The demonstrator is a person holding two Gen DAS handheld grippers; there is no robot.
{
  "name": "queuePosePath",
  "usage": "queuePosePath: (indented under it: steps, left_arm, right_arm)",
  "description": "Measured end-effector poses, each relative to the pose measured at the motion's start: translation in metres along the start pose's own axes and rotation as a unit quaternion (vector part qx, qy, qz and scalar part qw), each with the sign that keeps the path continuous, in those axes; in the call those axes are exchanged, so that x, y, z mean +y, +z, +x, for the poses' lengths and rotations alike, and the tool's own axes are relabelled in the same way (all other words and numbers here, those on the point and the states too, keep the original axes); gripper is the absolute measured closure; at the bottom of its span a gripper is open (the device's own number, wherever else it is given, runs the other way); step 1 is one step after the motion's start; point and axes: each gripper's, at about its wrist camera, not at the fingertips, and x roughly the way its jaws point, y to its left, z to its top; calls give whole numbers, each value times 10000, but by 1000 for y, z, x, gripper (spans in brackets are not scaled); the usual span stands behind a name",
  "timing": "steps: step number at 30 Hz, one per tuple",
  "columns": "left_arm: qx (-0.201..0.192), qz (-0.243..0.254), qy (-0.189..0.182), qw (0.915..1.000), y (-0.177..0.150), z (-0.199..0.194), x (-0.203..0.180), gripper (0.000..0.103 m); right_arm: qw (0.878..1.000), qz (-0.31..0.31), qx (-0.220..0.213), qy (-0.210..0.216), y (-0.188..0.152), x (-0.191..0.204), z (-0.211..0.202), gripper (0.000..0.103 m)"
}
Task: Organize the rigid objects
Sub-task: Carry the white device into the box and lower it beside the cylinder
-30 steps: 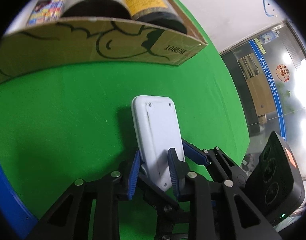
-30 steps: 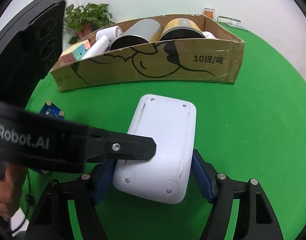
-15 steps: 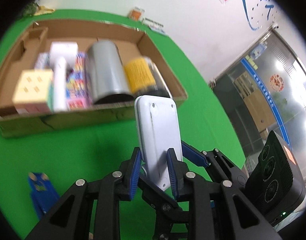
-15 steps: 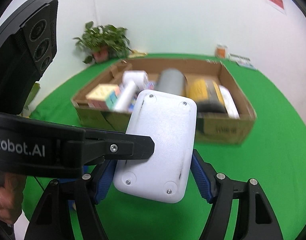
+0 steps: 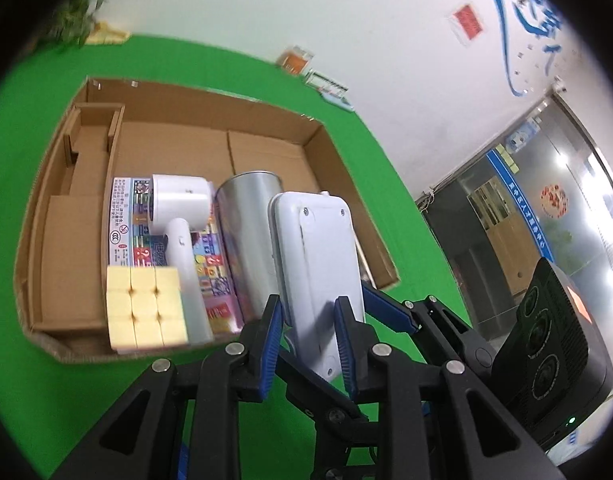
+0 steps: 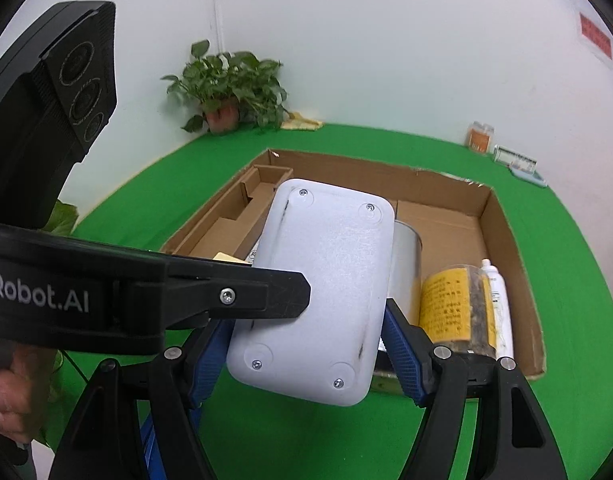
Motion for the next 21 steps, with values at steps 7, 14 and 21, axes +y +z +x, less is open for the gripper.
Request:
queuePosePath:
  steps: [7,14,21]
  left_arm:
    - [387,-392,-54,9985,25,31,30,78]
    - [484,-475,148,9976,22,35,42,79]
    - [404,-328,673,9964,19,21,35,80]
  right_arm:
    - [9972,232,701,105,23,-19,60,33]
    - [9936,457,966,374,17,-24,88,33]
    - [9908,533,1061,653,14,-16,95,33]
